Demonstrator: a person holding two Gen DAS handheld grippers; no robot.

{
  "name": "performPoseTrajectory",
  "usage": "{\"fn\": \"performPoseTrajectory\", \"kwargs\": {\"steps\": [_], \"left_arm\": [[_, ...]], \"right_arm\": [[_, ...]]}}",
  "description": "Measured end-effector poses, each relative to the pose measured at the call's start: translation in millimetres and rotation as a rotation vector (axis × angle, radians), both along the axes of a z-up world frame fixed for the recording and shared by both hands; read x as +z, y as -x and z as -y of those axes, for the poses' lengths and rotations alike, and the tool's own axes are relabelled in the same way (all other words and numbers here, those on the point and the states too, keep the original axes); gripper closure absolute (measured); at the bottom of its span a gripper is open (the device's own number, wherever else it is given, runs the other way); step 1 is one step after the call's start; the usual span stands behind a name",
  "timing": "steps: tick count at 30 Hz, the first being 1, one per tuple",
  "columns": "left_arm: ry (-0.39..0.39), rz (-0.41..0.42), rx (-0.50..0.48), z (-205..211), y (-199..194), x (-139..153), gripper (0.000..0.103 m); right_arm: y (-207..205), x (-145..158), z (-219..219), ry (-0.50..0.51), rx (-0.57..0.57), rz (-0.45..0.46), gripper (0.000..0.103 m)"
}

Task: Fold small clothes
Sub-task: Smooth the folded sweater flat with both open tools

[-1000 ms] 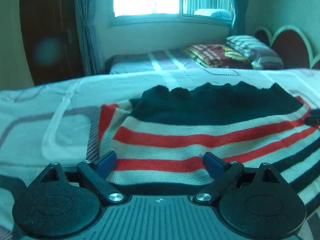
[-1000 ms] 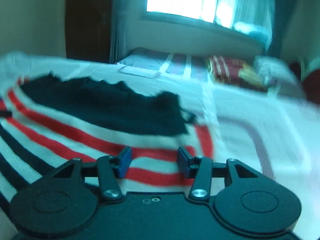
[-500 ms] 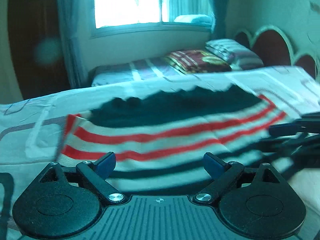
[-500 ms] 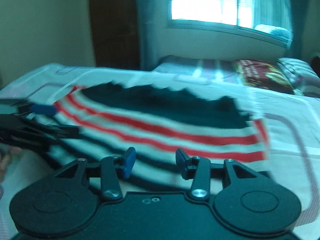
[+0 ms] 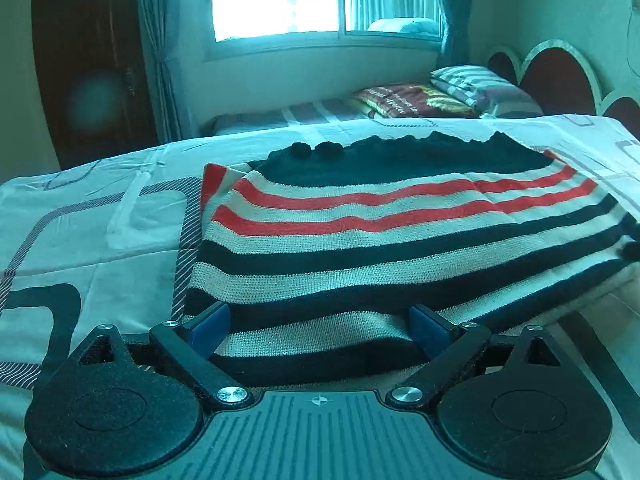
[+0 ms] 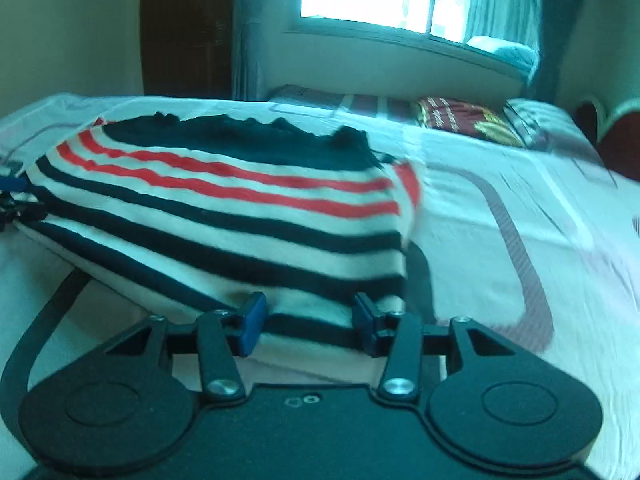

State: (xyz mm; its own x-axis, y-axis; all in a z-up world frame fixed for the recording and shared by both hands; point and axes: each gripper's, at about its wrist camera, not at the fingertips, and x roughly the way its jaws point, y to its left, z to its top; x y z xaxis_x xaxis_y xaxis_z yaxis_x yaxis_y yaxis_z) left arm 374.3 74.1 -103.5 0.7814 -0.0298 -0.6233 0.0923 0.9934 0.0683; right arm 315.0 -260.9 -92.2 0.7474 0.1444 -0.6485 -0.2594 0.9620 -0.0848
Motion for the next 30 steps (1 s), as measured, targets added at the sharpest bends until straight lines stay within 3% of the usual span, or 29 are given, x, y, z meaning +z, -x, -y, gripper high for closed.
{"fn": "performPoseTrajectory", "kwargs": {"steps": [10,15,16,24,30], "left_arm": [[-0.008,-0.005,0.03,7,-6,-3,0.002],[-0.037,-0.01,0.059,11,-5,11,0.002],[-0.039,-0.044,0.06,10,-8,6,0.002],[-0.019,-0.065,0.05,4,-11,-1,0.0],[-0.034,-0.089,0.091,-2,1,14,0.0]], "right_arm": [[-3,-8,-1,-0.013,-0.043,0.013,0.056],[1,9,-4,-0.039,-0.067,-0.009,0.065],[-1,6,-4,-0.022,-0.071,-0.029,0.065],[-8,-1,-4,-0.032,-0.094,-0.058,0.06],[-16,16,-6,-0.033,-0.12,-0.105,0.06]]}}
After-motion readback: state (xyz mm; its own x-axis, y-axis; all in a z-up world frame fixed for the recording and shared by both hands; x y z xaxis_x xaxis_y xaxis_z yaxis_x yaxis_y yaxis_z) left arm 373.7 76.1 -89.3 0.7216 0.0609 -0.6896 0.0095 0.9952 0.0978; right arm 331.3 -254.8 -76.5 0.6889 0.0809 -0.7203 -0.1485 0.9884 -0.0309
